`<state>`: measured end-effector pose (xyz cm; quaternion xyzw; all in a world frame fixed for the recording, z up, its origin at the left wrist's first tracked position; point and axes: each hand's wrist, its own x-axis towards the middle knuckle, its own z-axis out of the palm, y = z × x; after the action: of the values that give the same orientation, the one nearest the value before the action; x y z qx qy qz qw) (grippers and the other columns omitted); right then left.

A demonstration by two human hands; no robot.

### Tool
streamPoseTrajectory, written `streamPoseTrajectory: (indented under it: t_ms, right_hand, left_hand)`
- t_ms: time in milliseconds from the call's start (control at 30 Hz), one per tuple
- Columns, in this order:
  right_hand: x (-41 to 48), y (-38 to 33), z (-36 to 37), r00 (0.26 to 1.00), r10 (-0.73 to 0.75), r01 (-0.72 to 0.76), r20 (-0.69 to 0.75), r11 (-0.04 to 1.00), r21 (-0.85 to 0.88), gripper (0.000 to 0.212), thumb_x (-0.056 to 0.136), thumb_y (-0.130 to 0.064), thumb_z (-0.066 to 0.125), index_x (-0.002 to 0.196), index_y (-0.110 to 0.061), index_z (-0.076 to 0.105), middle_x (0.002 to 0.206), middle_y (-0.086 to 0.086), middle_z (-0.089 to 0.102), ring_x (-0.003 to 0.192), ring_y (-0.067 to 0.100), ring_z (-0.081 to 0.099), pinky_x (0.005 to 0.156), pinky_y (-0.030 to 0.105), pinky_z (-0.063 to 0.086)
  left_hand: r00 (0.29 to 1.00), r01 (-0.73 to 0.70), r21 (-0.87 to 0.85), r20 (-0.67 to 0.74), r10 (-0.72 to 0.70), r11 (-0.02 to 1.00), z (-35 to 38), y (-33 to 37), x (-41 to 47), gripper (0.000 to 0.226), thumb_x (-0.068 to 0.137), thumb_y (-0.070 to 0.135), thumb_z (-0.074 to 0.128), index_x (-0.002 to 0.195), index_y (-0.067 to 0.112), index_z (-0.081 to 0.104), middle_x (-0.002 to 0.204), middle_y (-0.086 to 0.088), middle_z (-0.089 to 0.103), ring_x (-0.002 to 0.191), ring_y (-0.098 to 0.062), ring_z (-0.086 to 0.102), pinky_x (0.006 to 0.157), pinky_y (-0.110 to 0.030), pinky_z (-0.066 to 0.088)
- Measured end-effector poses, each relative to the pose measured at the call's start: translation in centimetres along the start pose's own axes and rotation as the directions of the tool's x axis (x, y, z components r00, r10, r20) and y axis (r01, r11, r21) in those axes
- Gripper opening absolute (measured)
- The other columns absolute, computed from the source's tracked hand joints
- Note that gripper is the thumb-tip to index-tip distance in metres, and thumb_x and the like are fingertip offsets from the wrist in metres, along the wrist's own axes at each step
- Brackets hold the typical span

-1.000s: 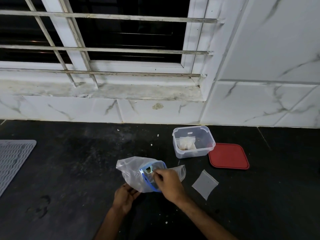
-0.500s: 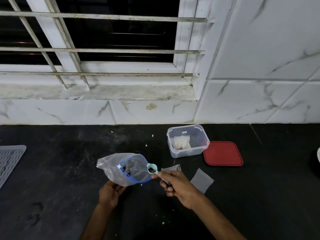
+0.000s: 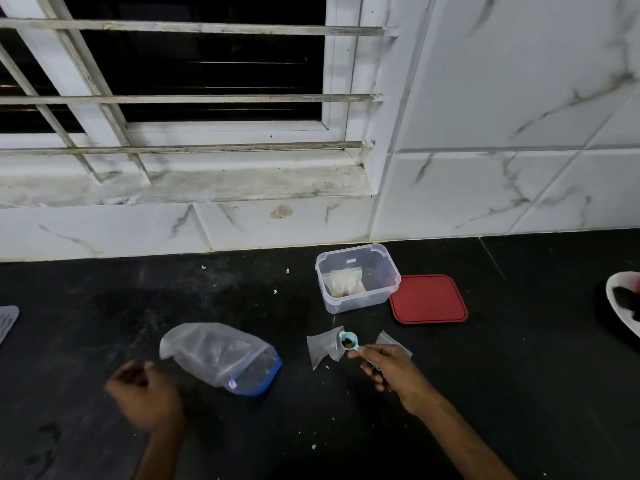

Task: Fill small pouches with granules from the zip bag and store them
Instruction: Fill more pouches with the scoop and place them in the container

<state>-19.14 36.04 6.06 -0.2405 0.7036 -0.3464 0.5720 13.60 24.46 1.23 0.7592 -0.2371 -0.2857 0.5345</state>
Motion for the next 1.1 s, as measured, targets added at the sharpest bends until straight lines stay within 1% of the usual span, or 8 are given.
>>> streamPoseTrajectory:
  t_ms: [100, 167, 267, 333, 533, 733, 1000, 1100]
  right_hand:
    - [0.9, 0.3, -0.3, 1.0, 0.0, -0.001, -0.028, 1.0, -0.026, 0.022, 0.095, -0.027, 0.055, 0.092, -0.02, 0.076, 0.064, -0.002, 0.054, 0.054, 0.006, 0.042, 0.047, 0.018, 0.036]
    - [1.5, 0.5, -0.2, 0.999, -0.004, 0.002, -0.034, 0.999, -0.038, 0.021, 0.095, -0.025, 0.056, 0.091, -0.019, 0.075, 0.064, -0.001, 0.054, 0.053, 0.007, 0.042, 0.047, 0.018, 0.035]
    - [2.4, 0.6, 0.2, 0.999, -0.028, 0.026, -0.022, 0.995, -0.099, 0.02, 0.095, -0.021, 0.056, 0.09, -0.015, 0.075, 0.063, 0.001, 0.054, 0.051, 0.008, 0.043, 0.045, 0.019, 0.034]
    - [2.9, 0.8, 0.5, 0.997, -0.071, 0.066, -0.017, 0.981, -0.182, 0.021, 0.094, -0.022, 0.056, 0.088, -0.014, 0.075, 0.063, 0.001, 0.056, 0.051, 0.009, 0.046, 0.043, 0.02, 0.036]
    - [4.5, 0.4, 1.1, 0.948, -0.318, 0.268, 0.015, 0.772, -0.577, 0.032, 0.095, -0.037, 0.055, 0.068, -0.023, 0.067, 0.058, -0.008, 0.059, 0.052, 0.001, 0.054, 0.055, 0.018, 0.046]
    - [5.3, 1.1, 2.3, 0.91, -0.389, 0.331, 0.147, 0.464, -0.822, 0.021, 0.096, -0.033, 0.05, 0.098, -0.02, 0.067, 0.093, -0.002, 0.069, 0.084, 0.011, 0.064, 0.083, 0.032, 0.054]
    - [5.7, -0.1, 2.9, 0.899, -0.402, 0.354, 0.171, 0.442, -0.824, 0.023, 0.097, -0.033, 0.048, 0.098, -0.02, 0.066, 0.092, 0.0, 0.068, 0.084, 0.013, 0.064, 0.082, 0.034, 0.054]
    - [5.8, -0.4, 3.2, 0.901, -0.403, 0.354, 0.162, 0.466, -0.811, 0.023, 0.096, -0.033, 0.05, 0.095, -0.019, 0.068, 0.089, 0.0, 0.068, 0.075, 0.008, 0.06, 0.072, 0.024, 0.047]
  left_hand:
    - [0.923, -0.349, -0.093, 0.141, 0.359, 0.933, 0.0, 4.9, -5.6, 0.012, 0.098, 0.02, 0.056, 0.109, 0.022, 0.051, 0.101, -0.003, 0.06, 0.081, -0.002, 0.058, 0.066, -0.011, 0.046]
    - [0.758, -0.518, -0.069, 0.425, 0.494, 0.853, 1.2, 6.4, -10.0, 0.003, 0.098, 0.026, 0.055, 0.097, 0.026, 0.052, 0.085, 0.004, 0.062, 0.068, 0.002, 0.058, 0.057, -0.015, 0.047]
    - [0.456, -0.749, 0.088, 0.787, 0.415, 0.657, 4.8, 5.4, -14.4, 0.011, 0.096, 0.044, 0.052, 0.095, 0.033, 0.051, 0.076, 0.011, 0.062, 0.063, 0.001, 0.059, 0.057, -0.019, 0.048]
    - [0.382, -0.811, 0.211, 0.897, 0.222, 0.545, 7.4, 3.5, -15.7, 0.02, 0.095, 0.054, 0.048, 0.096, 0.035, 0.049, 0.083, 0.01, 0.064, 0.07, 0.0, 0.06, 0.064, -0.02, 0.049]
    - [0.394, -0.83, 0.375, 0.918, -0.041, 0.412, 10.5, 0.5, -16.0, 0.039, 0.098, 0.056, 0.042, 0.102, 0.02, 0.057, 0.096, 0.004, 0.065, 0.073, -0.004, 0.055, 0.061, -0.021, 0.043]
    - [0.371, -0.804, 0.35, 0.927, -0.054, 0.481, 11.4, -0.1, -15.0, 0.023, 0.103, 0.036, 0.042, 0.091, 0.023, 0.057, 0.088, 0.006, 0.061, 0.071, -0.001, 0.055, 0.065, -0.018, 0.043]
    - [0.419, -0.755, 0.356, 0.908, -0.012, 0.551, 10.9, -0.7, -13.7, 0.017, 0.099, 0.04, 0.05, 0.101, 0.026, 0.059, 0.093, 0.01, 0.061, 0.075, -0.001, 0.055, 0.06, -0.018, 0.036]
    - [0.431, -0.755, 0.356, 0.902, 0.008, 0.551, 10.7, -1.0, -13.2, 0.018, 0.097, 0.04, 0.051, 0.099, 0.025, 0.061, 0.095, 0.008, 0.064, 0.081, -0.005, 0.059, 0.069, -0.024, 0.049]
